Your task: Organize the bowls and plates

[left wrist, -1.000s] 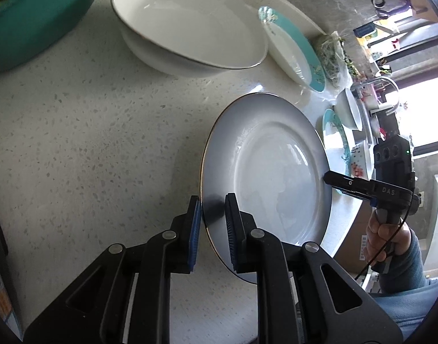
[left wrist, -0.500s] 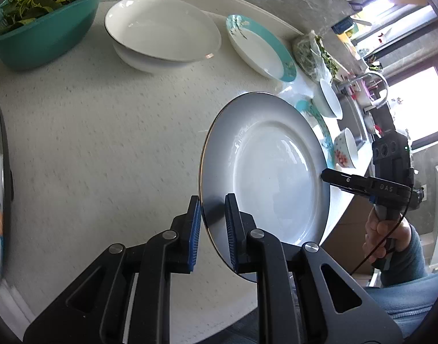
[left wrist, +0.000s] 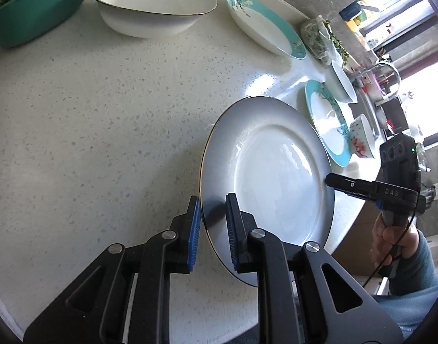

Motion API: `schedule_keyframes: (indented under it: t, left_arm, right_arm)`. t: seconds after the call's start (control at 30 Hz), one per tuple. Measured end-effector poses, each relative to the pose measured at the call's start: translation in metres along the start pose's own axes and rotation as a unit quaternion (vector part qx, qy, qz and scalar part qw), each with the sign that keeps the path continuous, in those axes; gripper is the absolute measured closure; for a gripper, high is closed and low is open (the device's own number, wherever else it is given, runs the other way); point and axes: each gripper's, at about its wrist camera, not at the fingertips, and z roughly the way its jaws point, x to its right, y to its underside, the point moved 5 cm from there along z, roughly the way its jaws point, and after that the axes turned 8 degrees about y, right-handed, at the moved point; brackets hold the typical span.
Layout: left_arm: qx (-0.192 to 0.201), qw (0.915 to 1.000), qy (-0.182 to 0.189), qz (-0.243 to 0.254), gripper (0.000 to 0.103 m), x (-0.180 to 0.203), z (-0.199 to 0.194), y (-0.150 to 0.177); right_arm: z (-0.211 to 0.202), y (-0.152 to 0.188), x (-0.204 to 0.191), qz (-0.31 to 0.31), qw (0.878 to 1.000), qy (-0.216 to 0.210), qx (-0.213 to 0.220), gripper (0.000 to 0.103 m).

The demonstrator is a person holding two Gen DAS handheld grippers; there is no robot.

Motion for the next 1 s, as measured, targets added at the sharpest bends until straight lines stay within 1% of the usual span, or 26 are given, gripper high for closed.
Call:
schedule_keyframes:
  t: [0.27, 0.5, 0.67, 0.77, 0.83, 0.93, 1.0]
  left_arm:
    - [-0.017, 0.9999, -0.001, 0.0, 0.087, -0.014, 0.021, -0.001]
    - [-0.014, 0.9999, 0.008, 0.0, 0.085, -0.014, 0.03, -0.009]
    - [-0.005, 0.9999, 0.011, 0.003, 0.085, -0.016, 0.027, -0.008]
    - [-0.005, 0.9999, 0.013, 0.005, 0.085, -0.016, 0.027, -0.008]
    - [-0.007, 0.9998, 0.015, 0.007, 0.084, -0.016, 0.027, -0.009]
    - [-0.006, 0.9998, 0.017, 0.01, 0.084, -0.016, 0.027, -0.009]
    - [-0.006, 0.9997, 0.018, 0.014, 0.084, -0.016, 0.028, -0.01]
  right_arm:
    - [0.008, -0.001, 0.008, -0.005, 1.0, 0.019, 0.004, 0.085]
    - [0.007, -0.001, 0.006, -0.006, 1.0, 0.021, 0.016, 0.085]
    - [0.006, 0.001, 0.002, -0.019, 0.999, 0.034, 0.03, 0.083]
    - [0.004, 0.003, -0.003, -0.035, 0.997, 0.058, 0.045, 0.082]
    - [0.004, 0.005, -0.007, -0.05, 0.994, 0.086, 0.054, 0.081]
    - [0.005, 0.008, -0.017, -0.085, 0.986, 0.127, 0.067, 0.075]
    - [0.005, 0.009, -0.021, -0.095, 0.982, 0.143, 0.074, 0.072]
